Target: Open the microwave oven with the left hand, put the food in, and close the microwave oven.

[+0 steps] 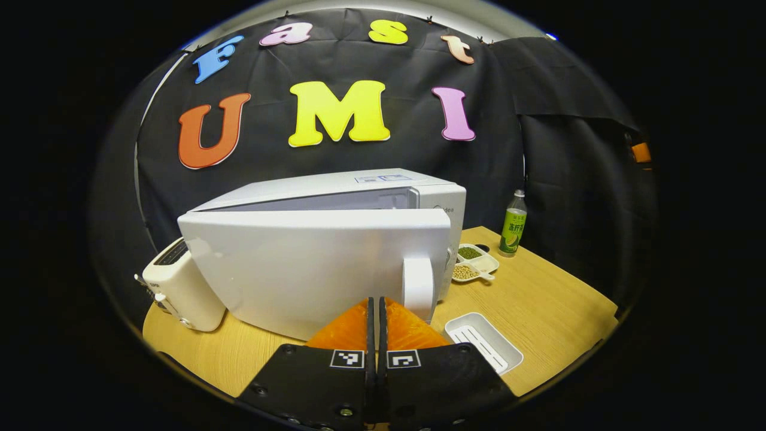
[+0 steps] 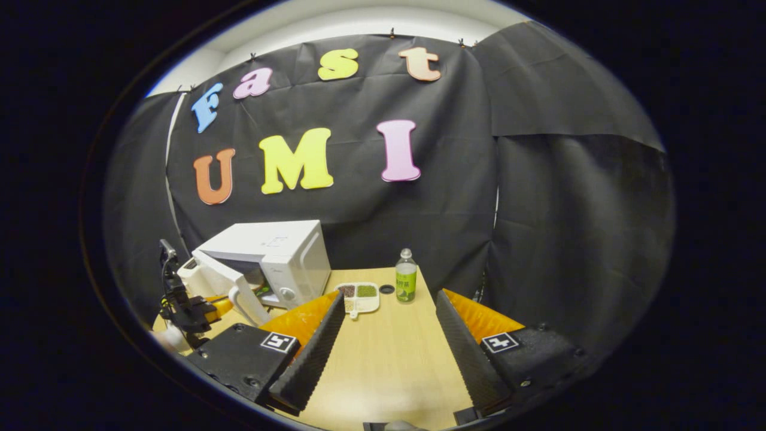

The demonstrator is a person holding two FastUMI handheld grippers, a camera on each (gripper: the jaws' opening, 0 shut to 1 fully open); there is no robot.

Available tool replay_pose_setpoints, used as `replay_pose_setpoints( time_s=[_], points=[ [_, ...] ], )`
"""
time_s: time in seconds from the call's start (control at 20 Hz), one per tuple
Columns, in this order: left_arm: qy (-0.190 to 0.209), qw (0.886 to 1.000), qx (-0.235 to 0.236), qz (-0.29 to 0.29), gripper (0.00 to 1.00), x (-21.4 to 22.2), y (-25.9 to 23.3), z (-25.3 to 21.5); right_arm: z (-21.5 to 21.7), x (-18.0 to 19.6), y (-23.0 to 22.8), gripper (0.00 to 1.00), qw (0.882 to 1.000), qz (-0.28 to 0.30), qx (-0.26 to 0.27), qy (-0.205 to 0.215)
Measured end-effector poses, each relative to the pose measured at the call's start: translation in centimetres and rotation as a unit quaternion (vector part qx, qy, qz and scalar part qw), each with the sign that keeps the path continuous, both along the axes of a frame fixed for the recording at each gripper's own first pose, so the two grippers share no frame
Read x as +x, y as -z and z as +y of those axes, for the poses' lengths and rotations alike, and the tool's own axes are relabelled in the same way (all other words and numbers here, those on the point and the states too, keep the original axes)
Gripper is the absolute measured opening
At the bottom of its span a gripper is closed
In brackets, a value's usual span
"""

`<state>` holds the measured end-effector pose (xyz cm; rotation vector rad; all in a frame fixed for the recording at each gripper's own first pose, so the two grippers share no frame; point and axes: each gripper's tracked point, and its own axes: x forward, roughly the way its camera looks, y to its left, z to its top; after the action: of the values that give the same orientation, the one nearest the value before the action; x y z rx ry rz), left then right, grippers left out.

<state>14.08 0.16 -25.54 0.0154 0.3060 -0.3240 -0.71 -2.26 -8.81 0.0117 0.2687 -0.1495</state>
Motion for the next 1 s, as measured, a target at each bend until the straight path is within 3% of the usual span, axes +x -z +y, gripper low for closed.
replay_pose_setpoints(
  time_s=[0.3, 0.35, 0.4, 0.45, 0.5, 0.6, 0.65, 0.7, 0.75, 0.8, 0.9, 0.95, 1.0],
  points=[
    [-0.007, 1.0, -0.015, 0.002, 0.0, 3.6, 0.2, -1.0, -0.2, 1.3, -0.3, 0.98, 1.0, 0.005, -0.001, -0.001],
    [-0.01, 1.0, -0.018, 0.003, 0.0, 4.1, 0.1, -1.0, -0.1, 1.6, -0.4, 0.92, 1.0, 0.006, -0.001, -0.001],
    [-0.011, 1.0, -0.019, 0.004, 0.09, 4.6, 0.1, -1.2, 0.0, 1.8, -0.4, 0.92, 1.0, 0.006, 0.0, -0.002],
    [-0.012, 1.0, -0.019, 0.002, 0.1, 5.2, -0.1, -1.4, 0.2, 2.1, -0.5, 0.92, 1.0, 0.005, -0.001, -0.003],
    [-0.011, 1.0, -0.021, 0.001, 0.0, 5.4, -0.1, -1.6, 0.2, 2.3, -0.3, 0.92, 1.0, 0.008, -0.002, -0.003],
    [-0.01, 1.0, -0.02, 0.002, 0.0, 6.3, 0.0, -2.1, 0.3, 2.8, -0.2, 0.92, 1.0, 0.011, -0.001, -0.005],
    [-0.011, 1.0, -0.02, 0.003, 0.1, 6.6, -0.2, -2.1, 0.3, 3.0, -0.1, 0.92, 1.0, 0.013, -0.001, -0.005],
    [-0.011, 1.0, -0.023, 0.004, 0.0, 7.0, -0.2, -2.4, 0.3, 3.3, 0.0, 0.92, 1.0, 0.015, -0.001, -0.006],
    [-0.015, 1.0, -0.026, 0.006, 0.0, 7.3, -0.3, -2.4, 0.4, 3.6, 0.0, 0.92, 1.0, 0.016, 0.0, -0.006],
    [-0.018, 0.999, -0.029, 0.01, 0.09, 7.3, 0.0, -2.5, 0.4, 3.9, 0.1, 0.92, 1.0, 0.018, 0.001, -0.006],
    [-0.016, 0.999, -0.035, 0.016, 0.09, 7.2, 0.4, -2.6, 0.4, 4.3, 0.2, 0.91, 1.0, 0.019, 0.004, -0.007],
    [-0.016, 0.999, -0.032, 0.014, 0.0, 7.3, 0.3, -2.6, 0.4, 4.5, 0.4, 0.91, 1.0, 0.019, 0.005, -0.008],
    [-0.017, 0.999, -0.028, 0.014, 0.0, 7.3, 0.4, -2.6, 0.3, 4.6, 0.4, 0.92, 1.0, 0.02, 0.004, -0.006]
  ],
)
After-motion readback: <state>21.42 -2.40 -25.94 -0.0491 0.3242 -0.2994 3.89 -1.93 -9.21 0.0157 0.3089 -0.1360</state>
